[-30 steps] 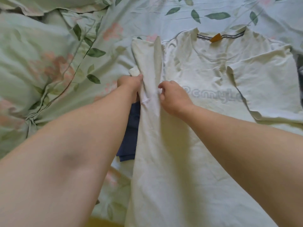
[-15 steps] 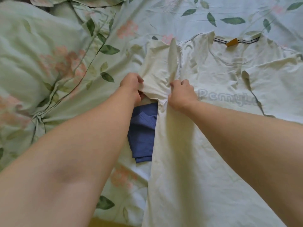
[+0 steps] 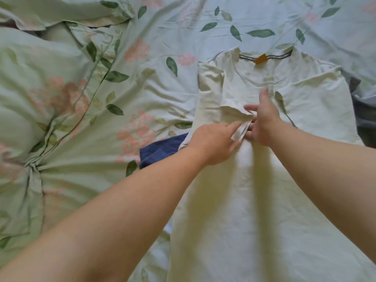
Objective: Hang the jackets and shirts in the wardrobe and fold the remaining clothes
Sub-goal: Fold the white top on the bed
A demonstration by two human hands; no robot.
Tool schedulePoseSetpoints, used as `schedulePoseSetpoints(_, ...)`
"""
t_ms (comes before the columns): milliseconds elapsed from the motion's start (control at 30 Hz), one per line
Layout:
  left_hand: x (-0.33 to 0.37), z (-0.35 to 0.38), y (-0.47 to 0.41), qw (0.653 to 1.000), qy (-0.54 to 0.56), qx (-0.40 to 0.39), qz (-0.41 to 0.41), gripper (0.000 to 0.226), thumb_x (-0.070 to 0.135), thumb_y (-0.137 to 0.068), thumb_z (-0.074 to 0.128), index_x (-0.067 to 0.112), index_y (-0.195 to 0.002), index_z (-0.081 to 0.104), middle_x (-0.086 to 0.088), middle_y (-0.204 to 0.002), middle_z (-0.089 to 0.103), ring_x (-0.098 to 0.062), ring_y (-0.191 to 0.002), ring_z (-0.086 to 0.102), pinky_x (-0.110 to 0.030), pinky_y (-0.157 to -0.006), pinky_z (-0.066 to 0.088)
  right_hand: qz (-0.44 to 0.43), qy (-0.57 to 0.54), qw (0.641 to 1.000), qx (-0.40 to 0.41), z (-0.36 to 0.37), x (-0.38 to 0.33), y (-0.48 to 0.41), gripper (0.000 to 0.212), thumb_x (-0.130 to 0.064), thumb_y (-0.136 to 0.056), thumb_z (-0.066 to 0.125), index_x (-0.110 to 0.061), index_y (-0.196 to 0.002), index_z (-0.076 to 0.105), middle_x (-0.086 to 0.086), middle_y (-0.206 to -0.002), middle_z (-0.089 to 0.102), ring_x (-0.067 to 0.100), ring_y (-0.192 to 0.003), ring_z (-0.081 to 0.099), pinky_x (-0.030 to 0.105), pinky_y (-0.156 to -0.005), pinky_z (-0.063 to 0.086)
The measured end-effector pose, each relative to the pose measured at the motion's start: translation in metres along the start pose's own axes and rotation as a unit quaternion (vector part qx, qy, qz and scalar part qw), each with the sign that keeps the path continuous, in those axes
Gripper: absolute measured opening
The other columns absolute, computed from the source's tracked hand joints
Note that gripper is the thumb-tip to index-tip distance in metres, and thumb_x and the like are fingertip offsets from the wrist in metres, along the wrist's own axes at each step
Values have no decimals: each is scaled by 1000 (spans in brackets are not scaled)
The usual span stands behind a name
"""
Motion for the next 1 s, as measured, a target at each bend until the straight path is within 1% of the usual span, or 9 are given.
schedulePoseSetpoints(100,-6,0,-4,997,43,53,-37,44,50,-103,45,22,-135,56,-1,-113,71,-27,-103,66,-39,-81,51,-46,107,993,-4,-11,-3,-3,95,-91,-69,54,-25,-138,50,5,-130,61,33,-111,66,52,-90,56)
schedulePoseSetpoints(200,-30,-9,-19,974,95,126,-164,27,31,-105,45,16,-123,58,-7,-115,64,-31,-106,60,-42,-85,48,-147,240,960,-11,-4,-4,1,104,-72,-67,77,-26,-149,34,2,-143,47,26,-124,54,41,-88,55)
schedulePoseSetpoints(333,-65,-19,-50,919,99,85,-373,38,23,-102,46,9,-137,47,-15,-141,46,-36,-128,48,-48,-106,43,-228,475,848,53,-4,1,-2,61,-31,-85,69,-26,-140,42,5,-129,58,27,-104,58,32,-78,45)
schedulePoseSetpoints(467,-77,-13,-69,888,175,62,-421,44,32,-100,54,7,-134,45,-12,-132,52,-34,-117,56,-43,-98,49,-235,550,793,114,-6,-3,-7,23,-37,-97,48,-24,-116,49,1,-103,58,28,-87,52,35,-68,39)
schedulePoseSetpoints(533,-79,-8,-72,887,196,69,-412,44,34,-97,59,10,-131,45,-6,-117,53,-28,-101,54,-37,-86,45,-236,542,796,131,-6,-7,-14,24,-41,-102,39,-24,-109,54,3,-103,58,28,-90,53,35,-71,38)
schedulePoseSetpoints(667,-88,-3,-75,870,211,99,-434,40,43,-91,62,17,-117,47,1,-106,51,-25,-92,53,-36,-80,44,-155,440,875,129,-20,-15,-28,23,-19,-100,42,-14,-108,63,9,-113,67,29,-96,64,34,-77,50)
schedulePoseSetpoints(800,-86,-5,-93,853,186,129,-471,49,53,-95,52,13,-122,52,-8,-123,60,-35,-110,60,-41,-92,50,-100,334,935,65,-38,-15,-30,29,-13,-98,45,-3,-113,68,13,-100,71,28,-88,74,38,-74,63)
schedulePoseSetpoints(867,-85,-8,-107,852,167,138,-477,51,52,-99,47,12,-130,53,-11,-134,58,-36,-120,58,-44,-100,49,-106,390,912,74,-43,-19,-28,28,-12,-95,43,-3,-94,69,10,-78,73,25,-64,73,29,-53,56)
schedulePoseSetpoints(1000,-80,-19,-138,861,147,149,-463,48,49,-101,44,13,-131,56,-11,-137,56,-36,-125,55,-43,-104,45,-224,502,806,218,-73,-49,-30,23,-30,-98,39,-16,-98,57,2,-94,58,27,-84,56,35,-70,39)
Point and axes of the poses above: each hand's wrist, its own y-axis away from the middle knuckle, its own z-axis out of the palm, x = y × z, the point moved 2 cm from there along -y, towards the middle knuckle
